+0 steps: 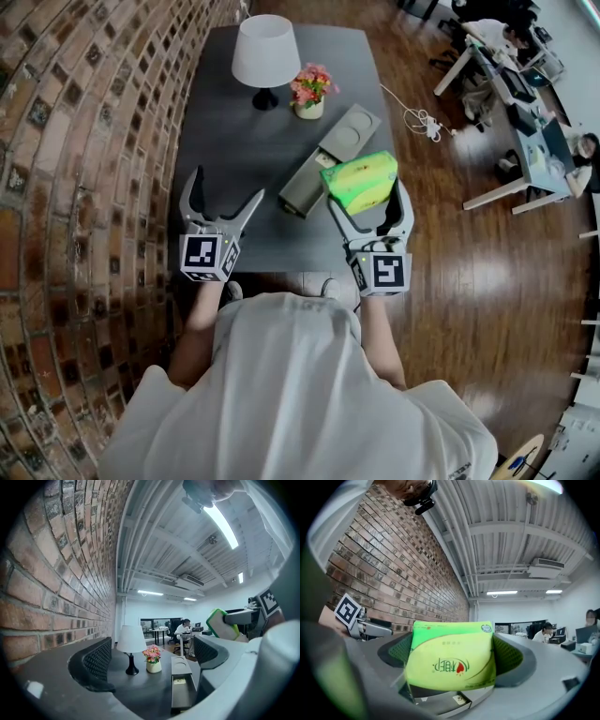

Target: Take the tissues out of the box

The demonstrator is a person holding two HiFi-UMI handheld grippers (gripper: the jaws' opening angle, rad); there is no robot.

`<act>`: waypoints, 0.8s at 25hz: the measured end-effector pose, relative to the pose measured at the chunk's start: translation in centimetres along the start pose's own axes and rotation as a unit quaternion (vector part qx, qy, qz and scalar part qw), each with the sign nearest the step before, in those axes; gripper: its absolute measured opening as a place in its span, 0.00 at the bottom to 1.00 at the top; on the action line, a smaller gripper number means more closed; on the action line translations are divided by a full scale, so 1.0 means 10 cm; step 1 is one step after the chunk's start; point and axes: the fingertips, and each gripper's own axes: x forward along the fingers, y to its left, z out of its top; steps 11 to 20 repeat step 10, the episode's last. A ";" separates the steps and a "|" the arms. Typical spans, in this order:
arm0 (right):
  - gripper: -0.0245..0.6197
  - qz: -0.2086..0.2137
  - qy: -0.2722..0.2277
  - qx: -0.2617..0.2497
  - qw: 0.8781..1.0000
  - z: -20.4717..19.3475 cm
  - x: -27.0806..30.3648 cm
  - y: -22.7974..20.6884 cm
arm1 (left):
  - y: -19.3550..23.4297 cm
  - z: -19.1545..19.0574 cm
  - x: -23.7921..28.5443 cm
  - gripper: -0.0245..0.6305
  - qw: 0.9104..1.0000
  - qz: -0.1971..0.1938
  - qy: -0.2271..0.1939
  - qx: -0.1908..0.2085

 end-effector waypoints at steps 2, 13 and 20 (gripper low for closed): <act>0.87 -0.001 0.000 -0.001 1.000 0.00 0.00 -0.01 | 0.00 0.01 -0.01 0.87 1.000 0.001 -0.001 0.001; 0.87 0.016 0.014 0.008 1.000 -0.03 0.02 0.03 | 0.01 -0.03 -0.06 0.87 1.000 0.003 0.003 -0.001; 0.87 0.016 0.014 0.008 1.000 -0.03 0.02 0.03 | 0.01 -0.03 -0.06 0.87 1.000 0.003 0.003 -0.001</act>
